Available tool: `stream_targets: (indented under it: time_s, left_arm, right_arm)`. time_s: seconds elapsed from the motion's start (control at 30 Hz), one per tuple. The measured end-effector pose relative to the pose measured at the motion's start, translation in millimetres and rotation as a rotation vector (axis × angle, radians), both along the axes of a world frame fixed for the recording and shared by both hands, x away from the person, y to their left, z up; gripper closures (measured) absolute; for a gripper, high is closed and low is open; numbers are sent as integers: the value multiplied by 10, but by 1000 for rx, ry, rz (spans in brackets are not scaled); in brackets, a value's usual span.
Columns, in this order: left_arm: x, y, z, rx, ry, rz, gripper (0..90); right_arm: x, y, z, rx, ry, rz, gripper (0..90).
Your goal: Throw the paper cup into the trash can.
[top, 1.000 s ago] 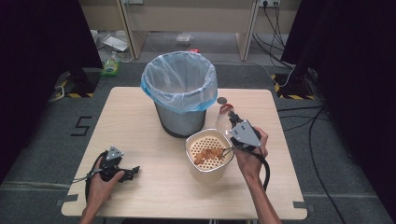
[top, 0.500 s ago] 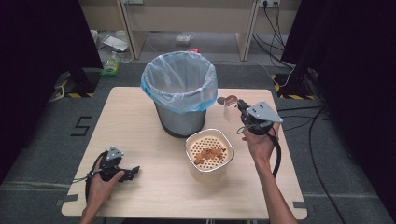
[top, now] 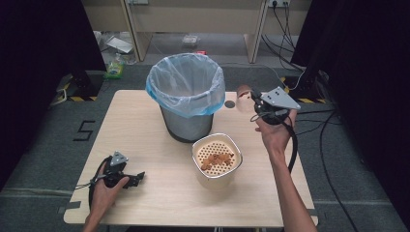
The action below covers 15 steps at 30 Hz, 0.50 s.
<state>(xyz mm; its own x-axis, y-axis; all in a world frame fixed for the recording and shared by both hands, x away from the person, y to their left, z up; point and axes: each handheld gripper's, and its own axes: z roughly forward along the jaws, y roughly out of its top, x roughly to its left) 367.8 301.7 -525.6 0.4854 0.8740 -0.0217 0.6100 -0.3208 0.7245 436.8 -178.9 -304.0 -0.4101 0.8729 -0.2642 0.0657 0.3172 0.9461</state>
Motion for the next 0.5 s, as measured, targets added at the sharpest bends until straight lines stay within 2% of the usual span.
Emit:
stream_targets:
  time_s: [0.33,0.5]
  left_arm:
    - [0,-2,0,-1,0,1,0]
    - [0,-2,-1,-1,-1,1,0]
  right_arm:
    - [148,50,275,-18,-23,-3,880]
    - [191,111,458,-22,-52,7,880]
